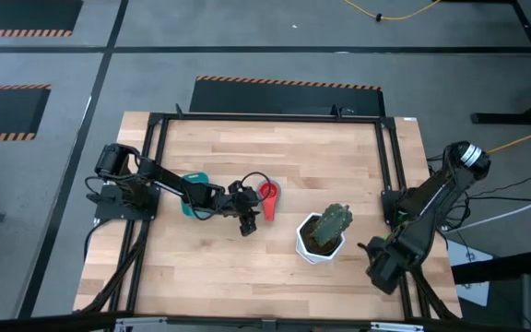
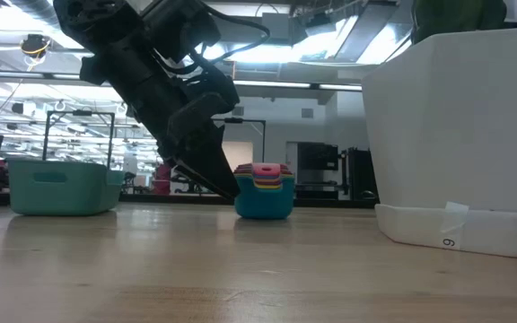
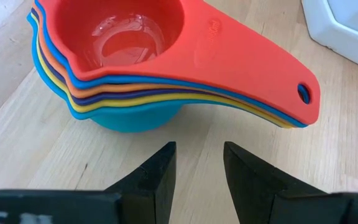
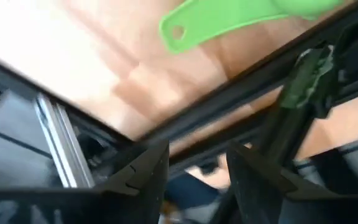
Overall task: Nest measuring cups in basket
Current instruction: Stack the green measuring cup on top of the red measuring cup
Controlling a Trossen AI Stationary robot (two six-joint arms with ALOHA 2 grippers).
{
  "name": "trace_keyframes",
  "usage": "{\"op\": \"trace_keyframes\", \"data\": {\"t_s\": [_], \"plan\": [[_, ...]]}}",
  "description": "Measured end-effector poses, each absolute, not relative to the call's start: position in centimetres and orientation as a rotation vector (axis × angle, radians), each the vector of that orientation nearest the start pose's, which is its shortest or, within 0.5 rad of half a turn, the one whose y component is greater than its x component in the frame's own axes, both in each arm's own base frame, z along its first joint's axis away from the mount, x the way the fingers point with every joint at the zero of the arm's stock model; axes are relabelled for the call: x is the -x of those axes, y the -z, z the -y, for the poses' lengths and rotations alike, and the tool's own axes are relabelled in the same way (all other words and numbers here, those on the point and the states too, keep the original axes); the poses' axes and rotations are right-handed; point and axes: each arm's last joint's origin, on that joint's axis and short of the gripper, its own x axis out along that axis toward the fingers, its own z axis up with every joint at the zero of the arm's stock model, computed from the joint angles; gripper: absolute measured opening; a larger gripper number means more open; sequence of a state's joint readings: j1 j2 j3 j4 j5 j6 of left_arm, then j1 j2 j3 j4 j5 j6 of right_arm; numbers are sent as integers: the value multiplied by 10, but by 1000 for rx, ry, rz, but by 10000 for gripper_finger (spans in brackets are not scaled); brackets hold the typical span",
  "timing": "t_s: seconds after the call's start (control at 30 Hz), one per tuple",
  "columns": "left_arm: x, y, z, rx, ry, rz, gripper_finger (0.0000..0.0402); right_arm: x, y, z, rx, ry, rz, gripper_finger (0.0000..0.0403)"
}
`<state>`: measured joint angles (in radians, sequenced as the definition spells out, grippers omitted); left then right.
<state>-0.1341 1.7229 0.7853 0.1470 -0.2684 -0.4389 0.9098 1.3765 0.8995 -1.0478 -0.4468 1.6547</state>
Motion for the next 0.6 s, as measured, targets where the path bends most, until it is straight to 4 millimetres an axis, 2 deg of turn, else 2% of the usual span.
{"op": "trace_keyframes", "data": {"t_s": [0.07,0.27,0.6], "plan": [[-319,-134,35,258,-293,-730,128,-123,-202,-176,-832,500,-1891,167],[-319,-134,35,258,-293,-730,128,-135,-186,-174,-1059,470,-1752,167],[-319,-135,35,258,-292,-726,128,-135,-161,-158,-1133,677,-1740,167]]}}
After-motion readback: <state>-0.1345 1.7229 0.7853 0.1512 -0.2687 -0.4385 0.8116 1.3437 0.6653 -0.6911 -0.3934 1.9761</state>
